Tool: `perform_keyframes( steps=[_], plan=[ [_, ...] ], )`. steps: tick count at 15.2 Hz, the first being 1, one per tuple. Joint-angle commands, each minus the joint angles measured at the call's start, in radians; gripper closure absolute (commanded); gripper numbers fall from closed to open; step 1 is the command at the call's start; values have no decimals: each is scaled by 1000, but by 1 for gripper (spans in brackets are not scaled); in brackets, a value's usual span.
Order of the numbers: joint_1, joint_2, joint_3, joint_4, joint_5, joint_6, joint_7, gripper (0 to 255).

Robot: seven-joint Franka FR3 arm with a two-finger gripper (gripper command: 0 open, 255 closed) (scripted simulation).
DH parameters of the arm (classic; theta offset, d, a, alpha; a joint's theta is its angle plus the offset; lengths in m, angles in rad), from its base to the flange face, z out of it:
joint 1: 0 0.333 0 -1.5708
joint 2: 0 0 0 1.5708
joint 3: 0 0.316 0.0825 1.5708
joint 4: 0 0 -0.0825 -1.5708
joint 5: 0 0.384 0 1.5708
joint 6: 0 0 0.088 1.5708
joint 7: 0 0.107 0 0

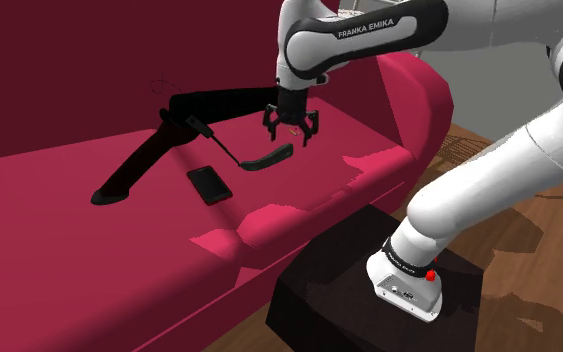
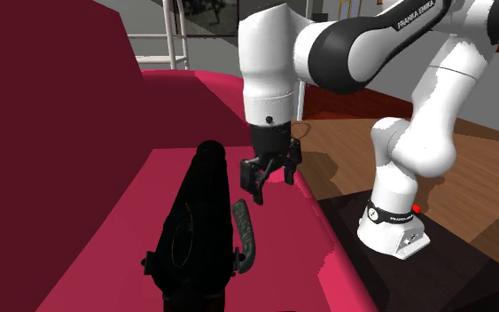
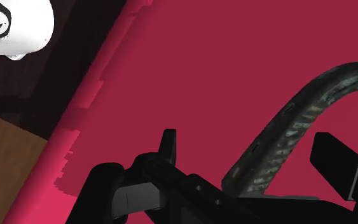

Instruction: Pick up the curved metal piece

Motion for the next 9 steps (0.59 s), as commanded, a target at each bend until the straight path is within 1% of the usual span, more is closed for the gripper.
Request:
perform_keyframes(
  steps=[1,5,6,9],
  plan=[
    [-32,85,33,39,-12,34,168,0],
    [-80,258,63,124,-61,93,470,0],
    [-82,274,62,132,-67,98,499,0],
    [-80,294,62,110,-75,139,504,0]
  ],
)
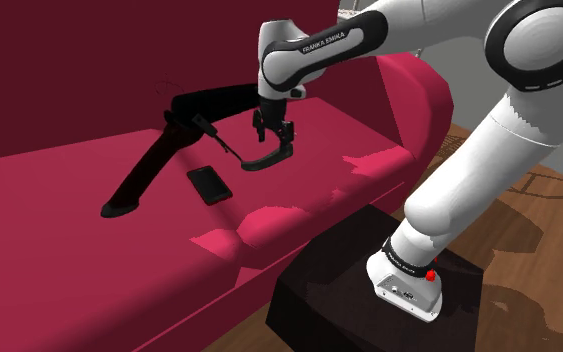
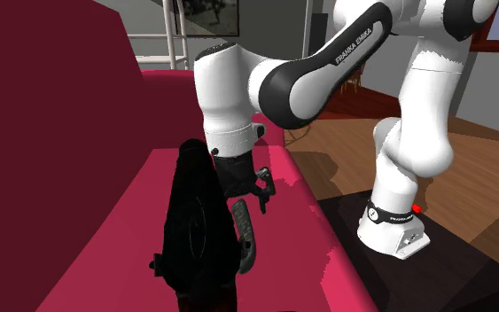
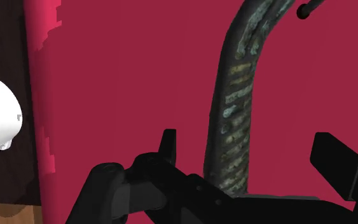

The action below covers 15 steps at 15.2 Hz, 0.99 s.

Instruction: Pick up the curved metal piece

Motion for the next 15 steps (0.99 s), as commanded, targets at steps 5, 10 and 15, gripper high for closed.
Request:
perform_keyframes(
  steps=[5,10,15],
  plan=[
    [6,55,6,-43,-17,69,19,0],
    [6,63,7,-37,-20,70,22,255],
    [6,63,7,-37,-20,70,22,255]
  ],
)
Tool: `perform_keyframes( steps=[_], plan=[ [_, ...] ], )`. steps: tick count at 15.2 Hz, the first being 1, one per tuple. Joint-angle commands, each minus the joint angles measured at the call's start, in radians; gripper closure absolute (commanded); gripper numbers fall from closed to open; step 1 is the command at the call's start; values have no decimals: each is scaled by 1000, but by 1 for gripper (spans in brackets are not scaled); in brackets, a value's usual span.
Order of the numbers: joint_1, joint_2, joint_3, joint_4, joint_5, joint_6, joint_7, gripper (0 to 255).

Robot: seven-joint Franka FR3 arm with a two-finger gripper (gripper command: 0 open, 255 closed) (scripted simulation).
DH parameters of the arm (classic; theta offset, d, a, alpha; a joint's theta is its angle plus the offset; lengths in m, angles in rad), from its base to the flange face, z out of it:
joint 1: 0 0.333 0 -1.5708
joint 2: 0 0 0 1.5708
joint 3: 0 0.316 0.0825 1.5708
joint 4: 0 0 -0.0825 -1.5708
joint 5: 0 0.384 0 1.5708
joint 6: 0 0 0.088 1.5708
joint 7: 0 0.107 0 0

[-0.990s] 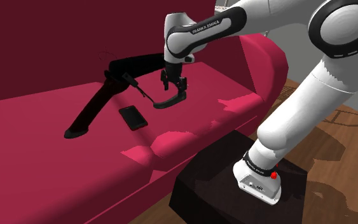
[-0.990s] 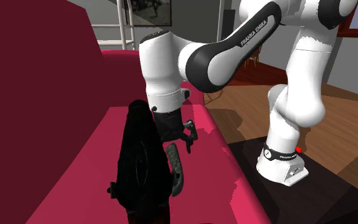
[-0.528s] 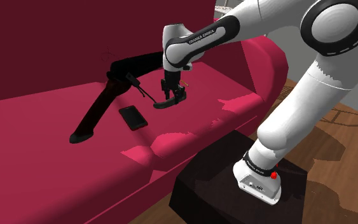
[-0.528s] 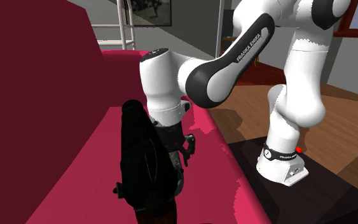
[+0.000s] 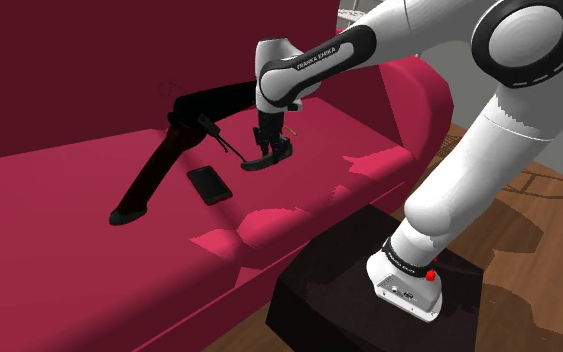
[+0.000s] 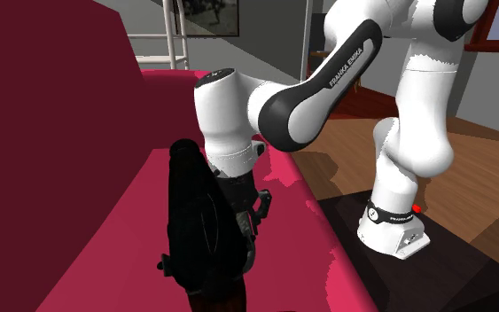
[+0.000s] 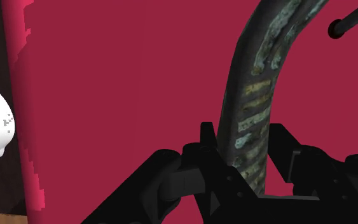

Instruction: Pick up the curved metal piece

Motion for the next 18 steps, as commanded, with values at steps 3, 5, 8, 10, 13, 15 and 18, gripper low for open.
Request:
perform_keyframes(
  steps=[3,5,8,10,13,15,18],
  plan=[
    [-1,-22,-1,7,10,-27,-8,255],
    [-2,-37,-2,20,15,-54,-12,255],
    [-2,-57,-4,41,23,-94,-18,255],
    [-3,-70,-5,57,28,-121,-21,255],
    [-3,-86,-8,82,33,-162,-25,255],
    [-4,-96,-9,99,36,-188,-27,255],
    [-4,-102,-10,109,38,-204,-29,255]
  ],
)
